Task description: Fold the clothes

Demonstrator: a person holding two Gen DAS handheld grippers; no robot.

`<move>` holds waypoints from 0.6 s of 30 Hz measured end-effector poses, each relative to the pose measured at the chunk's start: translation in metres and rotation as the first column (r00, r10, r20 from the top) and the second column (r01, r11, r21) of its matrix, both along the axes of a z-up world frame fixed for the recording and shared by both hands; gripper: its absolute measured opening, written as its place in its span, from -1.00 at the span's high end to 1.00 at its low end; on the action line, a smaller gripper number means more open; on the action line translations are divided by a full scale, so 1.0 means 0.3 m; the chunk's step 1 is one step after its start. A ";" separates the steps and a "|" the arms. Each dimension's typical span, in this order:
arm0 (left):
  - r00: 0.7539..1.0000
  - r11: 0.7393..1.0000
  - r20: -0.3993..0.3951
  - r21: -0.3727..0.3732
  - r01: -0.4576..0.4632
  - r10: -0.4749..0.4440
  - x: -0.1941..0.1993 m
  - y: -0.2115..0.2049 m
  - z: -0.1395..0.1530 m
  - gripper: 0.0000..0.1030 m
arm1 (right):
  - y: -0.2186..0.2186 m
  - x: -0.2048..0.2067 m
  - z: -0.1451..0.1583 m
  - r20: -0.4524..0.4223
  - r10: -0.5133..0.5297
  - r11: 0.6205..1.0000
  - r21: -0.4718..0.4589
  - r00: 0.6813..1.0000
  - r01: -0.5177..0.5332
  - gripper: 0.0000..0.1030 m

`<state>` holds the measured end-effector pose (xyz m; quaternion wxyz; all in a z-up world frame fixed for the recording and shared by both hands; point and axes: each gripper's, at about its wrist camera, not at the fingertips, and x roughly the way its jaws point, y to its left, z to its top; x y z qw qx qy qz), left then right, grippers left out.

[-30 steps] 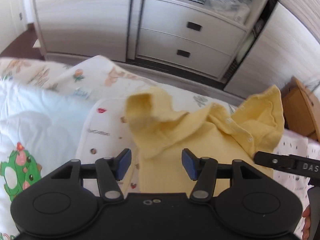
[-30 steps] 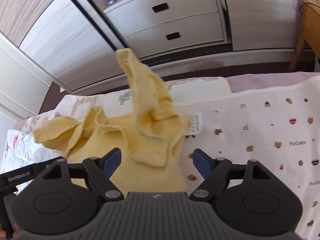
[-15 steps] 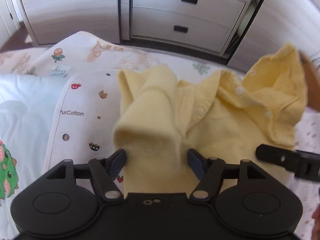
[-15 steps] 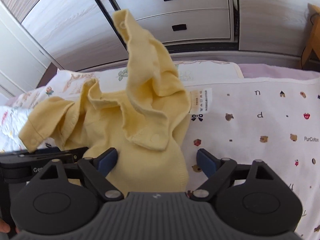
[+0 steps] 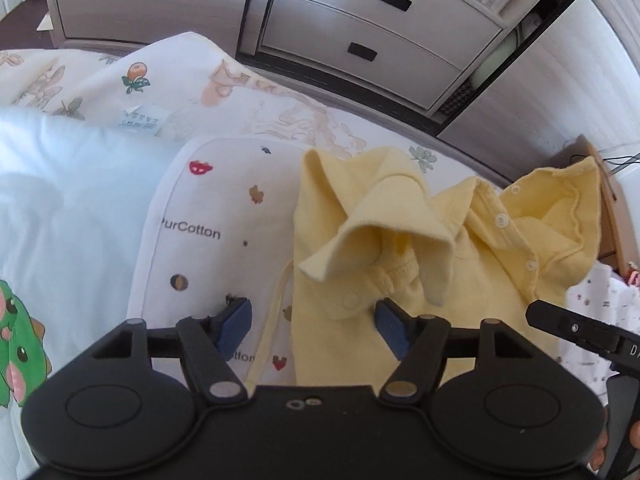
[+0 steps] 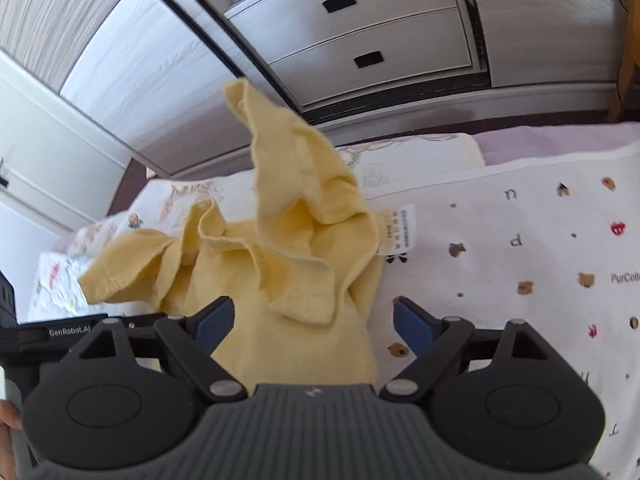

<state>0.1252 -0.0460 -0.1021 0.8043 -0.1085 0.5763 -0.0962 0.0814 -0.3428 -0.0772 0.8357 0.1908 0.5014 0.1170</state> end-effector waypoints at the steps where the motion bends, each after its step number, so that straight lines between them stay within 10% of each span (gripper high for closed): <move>1: 1.000 1.000 0.002 -0.011 0.000 0.000 0.004 -0.004 -0.004 -0.34 | 0.006 0.010 -0.010 -0.003 0.003 1.000 -0.002 1.000 -0.003 -0.70; 10: 1.000 0.996 0.000 -0.094 0.008 -0.008 0.047 -0.038 -0.037 -0.35 | -0.001 0.044 -0.071 0.004 -0.026 0.998 0.055 1.000 0.026 -0.71; 18: 0.997 0.998 0.074 -0.048 0.029 -0.025 0.009 -0.094 -0.033 -0.27 | 0.044 0.041 -0.069 0.034 0.019 0.999 0.029 0.999 -0.020 -0.19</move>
